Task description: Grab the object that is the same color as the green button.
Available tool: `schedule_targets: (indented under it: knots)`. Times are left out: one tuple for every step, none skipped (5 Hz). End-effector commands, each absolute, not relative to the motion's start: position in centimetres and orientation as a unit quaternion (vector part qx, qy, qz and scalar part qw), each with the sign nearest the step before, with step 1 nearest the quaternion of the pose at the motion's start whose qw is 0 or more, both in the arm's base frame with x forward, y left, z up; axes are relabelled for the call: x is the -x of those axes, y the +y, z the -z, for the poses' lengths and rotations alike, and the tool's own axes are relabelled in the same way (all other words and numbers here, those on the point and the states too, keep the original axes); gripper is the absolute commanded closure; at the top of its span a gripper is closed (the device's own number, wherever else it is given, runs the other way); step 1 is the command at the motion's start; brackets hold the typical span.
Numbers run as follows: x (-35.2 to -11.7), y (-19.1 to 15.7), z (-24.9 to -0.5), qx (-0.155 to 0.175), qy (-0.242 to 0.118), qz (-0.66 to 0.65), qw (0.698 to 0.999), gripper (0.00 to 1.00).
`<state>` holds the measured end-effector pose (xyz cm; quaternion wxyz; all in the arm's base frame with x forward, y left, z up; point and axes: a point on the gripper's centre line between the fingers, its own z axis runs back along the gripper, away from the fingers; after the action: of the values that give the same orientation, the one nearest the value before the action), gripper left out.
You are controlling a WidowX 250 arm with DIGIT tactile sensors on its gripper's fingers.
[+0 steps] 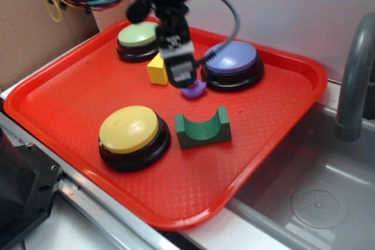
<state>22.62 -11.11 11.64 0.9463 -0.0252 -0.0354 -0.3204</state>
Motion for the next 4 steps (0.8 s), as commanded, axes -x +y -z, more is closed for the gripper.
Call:
schedule_targets:
  knots:
    - [-23.9,-12.6,-8.1,0.045,-0.050,0.342,0.937,0.00]
    - [-24.1,-12.6,-6.4,0.041,-0.046,0.344,0.937,0.00]
    - [-24.3,-13.1,-4.6,0.043,-0.029,0.356,0.933,0.00]
    - [-24.2,-12.9,-3.7,0.029,-0.016,0.360,0.932,0.00]
